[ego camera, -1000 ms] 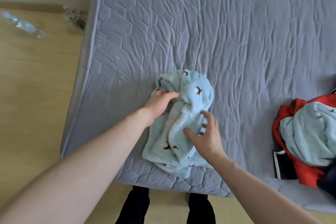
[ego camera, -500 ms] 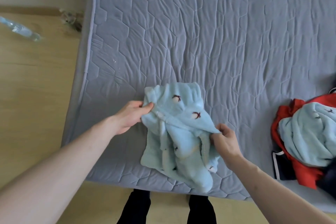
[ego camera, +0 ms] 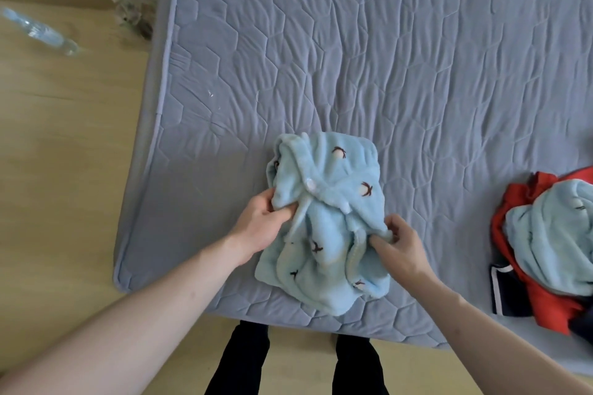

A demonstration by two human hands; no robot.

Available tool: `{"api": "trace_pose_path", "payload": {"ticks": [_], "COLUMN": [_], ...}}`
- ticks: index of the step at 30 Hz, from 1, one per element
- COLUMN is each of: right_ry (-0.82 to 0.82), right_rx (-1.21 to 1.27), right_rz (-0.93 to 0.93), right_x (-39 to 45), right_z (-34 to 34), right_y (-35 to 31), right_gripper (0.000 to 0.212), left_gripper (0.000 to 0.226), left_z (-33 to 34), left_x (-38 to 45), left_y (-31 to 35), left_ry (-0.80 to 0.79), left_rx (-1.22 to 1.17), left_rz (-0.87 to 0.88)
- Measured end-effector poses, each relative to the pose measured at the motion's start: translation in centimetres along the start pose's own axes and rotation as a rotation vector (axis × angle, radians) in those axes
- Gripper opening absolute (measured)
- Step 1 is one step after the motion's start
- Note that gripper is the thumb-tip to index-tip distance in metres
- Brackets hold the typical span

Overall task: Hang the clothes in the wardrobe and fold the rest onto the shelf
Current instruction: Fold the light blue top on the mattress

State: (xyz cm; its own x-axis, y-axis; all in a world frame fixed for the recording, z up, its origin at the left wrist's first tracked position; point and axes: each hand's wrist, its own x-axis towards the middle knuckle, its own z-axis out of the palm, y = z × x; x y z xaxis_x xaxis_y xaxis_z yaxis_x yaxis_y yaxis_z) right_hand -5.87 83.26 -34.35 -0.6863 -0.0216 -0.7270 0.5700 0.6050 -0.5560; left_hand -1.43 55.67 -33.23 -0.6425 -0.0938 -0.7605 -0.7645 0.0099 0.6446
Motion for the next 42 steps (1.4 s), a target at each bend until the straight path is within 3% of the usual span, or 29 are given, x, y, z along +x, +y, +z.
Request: {"api": "trace_pose_path", "payload": {"ticks": [3, 5, 10, 13, 16, 19, 21, 23, 28, 32, 35, 42], "right_ry": [0.154, 0.125, 0.034, 0.002, 0.122, 0.115, 0.08, 0.081, -0.056, -0.104, -0.068, -0.018], "right_rx": [-0.021, -0.064, -0.214, -0.274, -0.22, -0.227, -0.23, -0.254, -0.464, -0.457, -0.414, -0.419], "right_rz": [-0.033, -0.016, 0.047, -0.009, -0.279, -0.548, -0.601, -0.611, -0.406, -0.325, -0.363, -0.441], "right_x": [0.7, 1.2, 1.7, 1.5, 0.4, 0.6, 1.7, 3.4, 7.1, 7.3, 7.5, 11.9], "right_z": [-0.9, -0.3, 2.8, 3.4, 2.6, 1.8, 2.1, 2.5, 3.3, 4.6, 6.6, 7.9], "right_y": [0.6, 0.9, 1.9, 1.6, 0.3, -2.8, -5.1, -7.0, -6.1, -1.5, 0.7, 3.8], "right_gripper": [0.017, 0.015, 0.01, 0.036, 0.079, 0.092, 0.081, 0.066, 0.082, 0.085, 0.077, 0.079], "left_gripper": [0.03, 0.012, 0.012, 0.019, 0.048, 0.069, 0.074, 0.079, 0.093, 0.1, 0.108, 0.117], "left_z": [-0.5, -0.3, 1.4, 0.9, 0.1, -0.3, 0.2, 1.0, 0.9, -1.0, -1.8, -1.0], "left_x": [-1.1, -1.5, -0.6, 0.5, 0.0, -0.5, 0.4, 2.5, 7.5, 8.4, 8.4, 13.1], "left_y": [-0.9, -2.3, -5.2, -4.4, -2.7, 0.1, 2.7, 4.8, 3.7, -0.4, -3.0, -5.8], "left_ry": [0.162, 0.294, 0.354, 0.371, 0.466, 0.557, 0.512, 0.437, 0.176, 0.142, 0.117, 0.131], "left_rx": [-0.027, 0.11, 0.346, 0.318, 0.333, 0.546, 0.609, 0.712, 1.068, 0.977, 0.888, 0.782], "left_rz": [0.005, -0.006, -0.198, -0.195, 0.025, 0.407, 0.554, 0.575, 0.305, 0.311, 0.371, 0.392]}}
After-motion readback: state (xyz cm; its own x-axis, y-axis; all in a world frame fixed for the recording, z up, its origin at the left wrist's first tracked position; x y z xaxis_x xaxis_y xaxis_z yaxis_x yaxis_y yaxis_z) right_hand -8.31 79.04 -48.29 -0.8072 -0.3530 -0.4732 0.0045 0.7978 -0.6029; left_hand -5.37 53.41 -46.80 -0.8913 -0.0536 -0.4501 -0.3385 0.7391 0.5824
